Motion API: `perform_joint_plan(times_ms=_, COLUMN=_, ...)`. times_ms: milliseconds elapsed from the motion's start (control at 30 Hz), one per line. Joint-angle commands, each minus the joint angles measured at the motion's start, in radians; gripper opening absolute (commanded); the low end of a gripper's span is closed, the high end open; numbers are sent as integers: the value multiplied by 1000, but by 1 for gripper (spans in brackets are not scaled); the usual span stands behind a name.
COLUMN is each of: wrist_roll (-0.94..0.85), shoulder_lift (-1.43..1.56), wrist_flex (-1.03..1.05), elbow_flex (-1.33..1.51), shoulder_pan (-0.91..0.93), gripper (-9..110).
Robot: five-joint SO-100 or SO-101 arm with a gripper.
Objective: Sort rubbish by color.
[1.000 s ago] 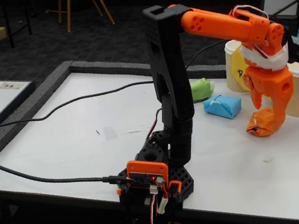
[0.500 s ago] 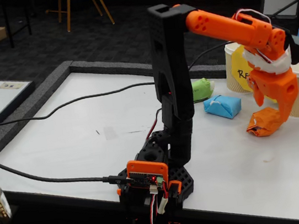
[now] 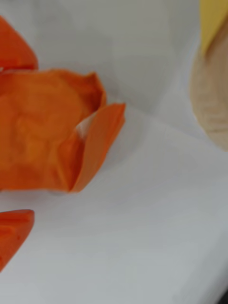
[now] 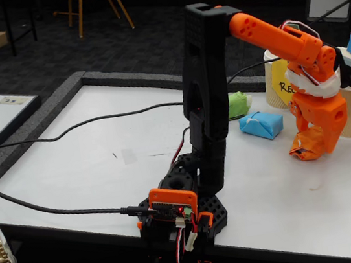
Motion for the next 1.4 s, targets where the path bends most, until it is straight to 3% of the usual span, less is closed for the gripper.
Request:
perform_joint_plan(times_ms=0, wrist_roll=-29, shoulder_lift=26, wrist_flex=-52, elbow_flex=-46, shoulder_pan=-32, gripper=12)
perform_joint_plan(times_ms=133, wrist_roll=-26, shoulder_lift=26, wrist_flex=-60, elbow_flex=-44, shoulder_pan=-49, gripper=0)
perform_joint_plan(times_ms=467, wrist_roll=25, shoulder_lift=109, wrist_flex=91, elbow_flex=-87, shoulder_pan=-51, gripper=0)
perform_joint_plan(times_ms=900, wrist_roll=112, shoulder_lift=699, wrist_flex=337, elbow_flex=-71, shoulder_pan=-52, gripper=0)
perform_joint_plan(times_ms=1167, wrist_roll=112, shoulder_lift=830, wrist_flex=287, elbow_flex=-124, shoulder_pan=-52, gripper=0)
perform_joint_plan(times_ms=1367, wrist_roll=112, shoulder_lift=779, wrist_flex=100, elbow_flex=-132, shoulder_pan=-51, gripper=0)
